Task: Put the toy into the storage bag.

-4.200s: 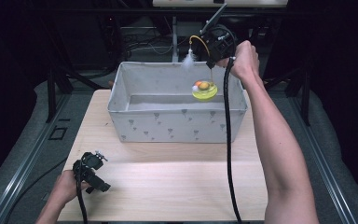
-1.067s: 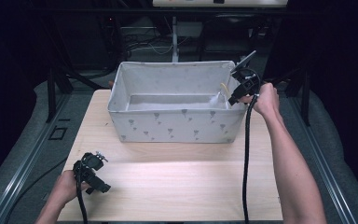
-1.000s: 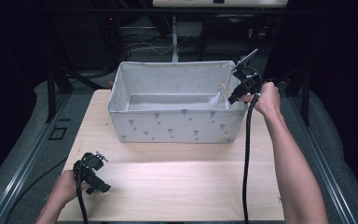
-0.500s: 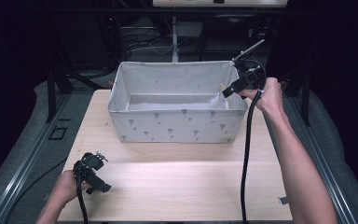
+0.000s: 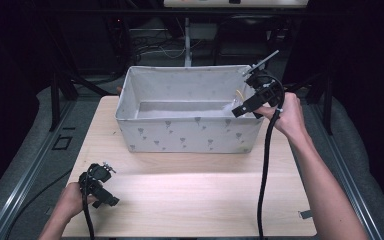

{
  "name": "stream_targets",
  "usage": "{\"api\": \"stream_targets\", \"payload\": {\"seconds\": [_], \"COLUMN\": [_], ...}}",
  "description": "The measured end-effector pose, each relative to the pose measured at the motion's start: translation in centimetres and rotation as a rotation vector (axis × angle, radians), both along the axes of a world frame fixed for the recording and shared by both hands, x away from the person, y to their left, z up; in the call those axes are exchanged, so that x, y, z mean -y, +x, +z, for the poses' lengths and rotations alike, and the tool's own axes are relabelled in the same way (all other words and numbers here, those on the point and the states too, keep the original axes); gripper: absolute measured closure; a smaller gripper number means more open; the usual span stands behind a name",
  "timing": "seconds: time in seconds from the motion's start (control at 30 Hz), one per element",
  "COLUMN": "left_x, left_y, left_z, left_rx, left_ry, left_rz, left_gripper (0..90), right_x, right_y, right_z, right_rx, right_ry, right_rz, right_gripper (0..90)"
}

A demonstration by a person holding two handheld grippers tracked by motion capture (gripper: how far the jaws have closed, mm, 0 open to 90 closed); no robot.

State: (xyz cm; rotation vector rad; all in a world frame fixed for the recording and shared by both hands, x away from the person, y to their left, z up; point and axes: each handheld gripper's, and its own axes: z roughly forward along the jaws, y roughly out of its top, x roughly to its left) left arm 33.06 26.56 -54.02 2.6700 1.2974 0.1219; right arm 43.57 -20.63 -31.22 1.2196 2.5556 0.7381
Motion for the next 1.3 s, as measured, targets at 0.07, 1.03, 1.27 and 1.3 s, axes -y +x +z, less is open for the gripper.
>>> {"api": "stream_targets", "payload": {"seconds": [0.07, 1.03, 1.27, 1.3], "left_x": [0.0, 0.2, 0.2, 0.2], "left_y": [0.0, -0.1, -0.1, -0.1], "left_z": [0.0, -0.1, -0.1, -0.2], "left_rx": [0.0, -0.001, -0.005, -0.006], "left_ry": [-0.002, 0.0, 0.001, 0.0], "left_rz": [-0.001, -0.003, -0.005, -0.005], "left_gripper": [0.0, 0.0, 0.0, 0.0], "right_x": [-0.2, -3.8, -4.0, -4.0], "right_y": [-0.2, -6.8, -7.6, -7.7], "right_z": [-0.1, -5.8, -9.5, -10.0], "right_rx": [-0.001, 0.018, -0.042, -0.05], "right_ry": [0.0, -0.036, -0.046, -0.043], "right_rz": [0.007, 0.167, 0.157, 0.157], "right_gripper": [8.9, 5.0, 5.0, 5.0]}}
